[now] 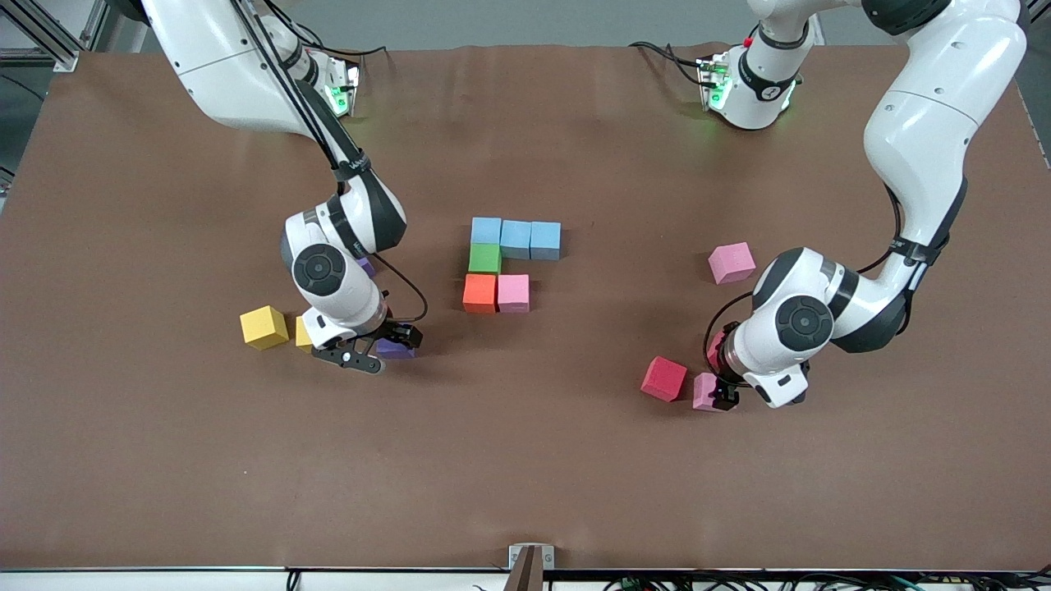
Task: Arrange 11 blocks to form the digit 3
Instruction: 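Grasp the purple cube with the right gripper while the left gripper grasps pink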
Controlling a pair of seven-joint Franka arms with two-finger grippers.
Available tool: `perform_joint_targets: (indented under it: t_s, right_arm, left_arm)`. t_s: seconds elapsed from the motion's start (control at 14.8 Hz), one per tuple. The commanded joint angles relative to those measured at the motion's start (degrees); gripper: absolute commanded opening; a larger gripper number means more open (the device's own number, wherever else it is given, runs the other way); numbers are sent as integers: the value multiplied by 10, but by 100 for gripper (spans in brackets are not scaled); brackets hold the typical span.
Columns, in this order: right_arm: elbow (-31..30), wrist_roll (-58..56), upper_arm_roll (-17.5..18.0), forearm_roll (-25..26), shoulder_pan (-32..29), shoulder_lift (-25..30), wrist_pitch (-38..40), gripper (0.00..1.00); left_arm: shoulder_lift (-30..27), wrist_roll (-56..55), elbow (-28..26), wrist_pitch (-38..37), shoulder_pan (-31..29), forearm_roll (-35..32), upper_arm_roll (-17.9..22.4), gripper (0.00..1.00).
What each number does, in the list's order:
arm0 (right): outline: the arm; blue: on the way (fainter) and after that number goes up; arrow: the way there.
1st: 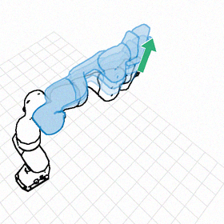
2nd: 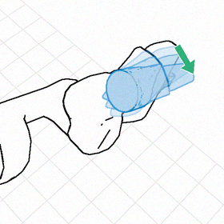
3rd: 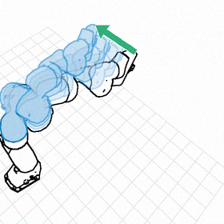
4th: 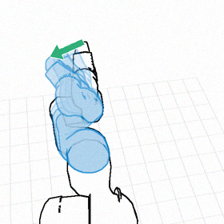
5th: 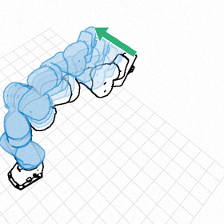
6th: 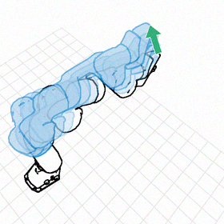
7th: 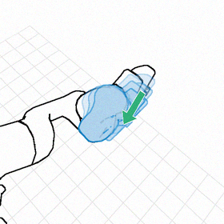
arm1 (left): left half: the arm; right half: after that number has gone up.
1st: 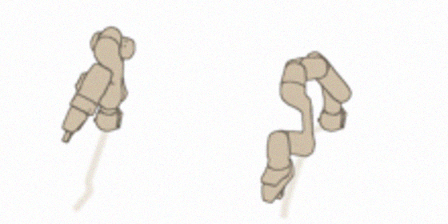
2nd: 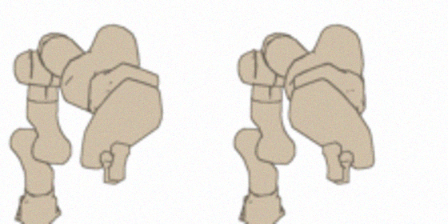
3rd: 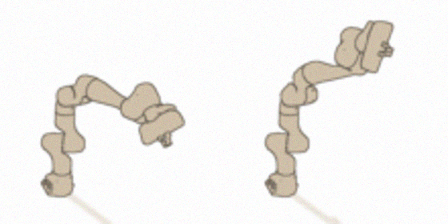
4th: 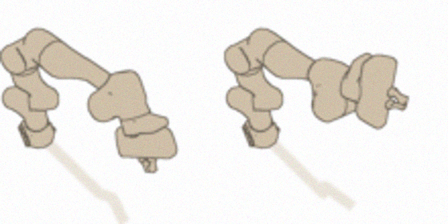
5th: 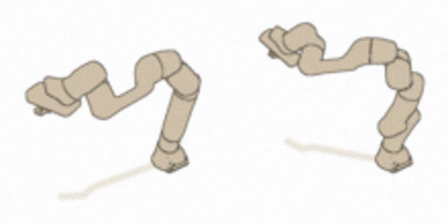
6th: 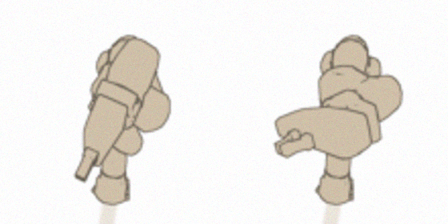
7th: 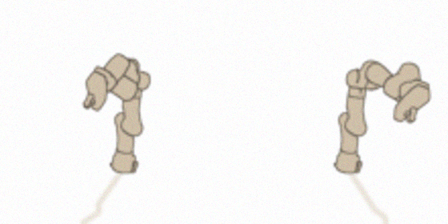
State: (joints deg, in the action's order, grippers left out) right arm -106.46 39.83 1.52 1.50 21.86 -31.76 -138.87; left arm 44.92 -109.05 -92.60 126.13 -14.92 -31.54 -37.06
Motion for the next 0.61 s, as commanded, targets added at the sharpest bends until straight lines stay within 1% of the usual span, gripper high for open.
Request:
perform_joint_targets:
  t_s: [0.0,0.07,0.41,0.54]
  right_arm:
    - [-13,-8,2,-4,2,5,-11,100]
    - [-12,-8,2,-4,2,2,-15,99]
    - [-12,-17,2,-4,1,-7,-21,88]
    - [-12,-21,2,-4,1,-7,-21,81]
  left_arm:
    - [4,-5,20,3,2,-3,1,100]
    - [6,-6,20,3,3,-2,1,100]
    - [29,-6,39,7,9,-3,8,100]
    - [39,-6,40,26,10,-6,9,100]
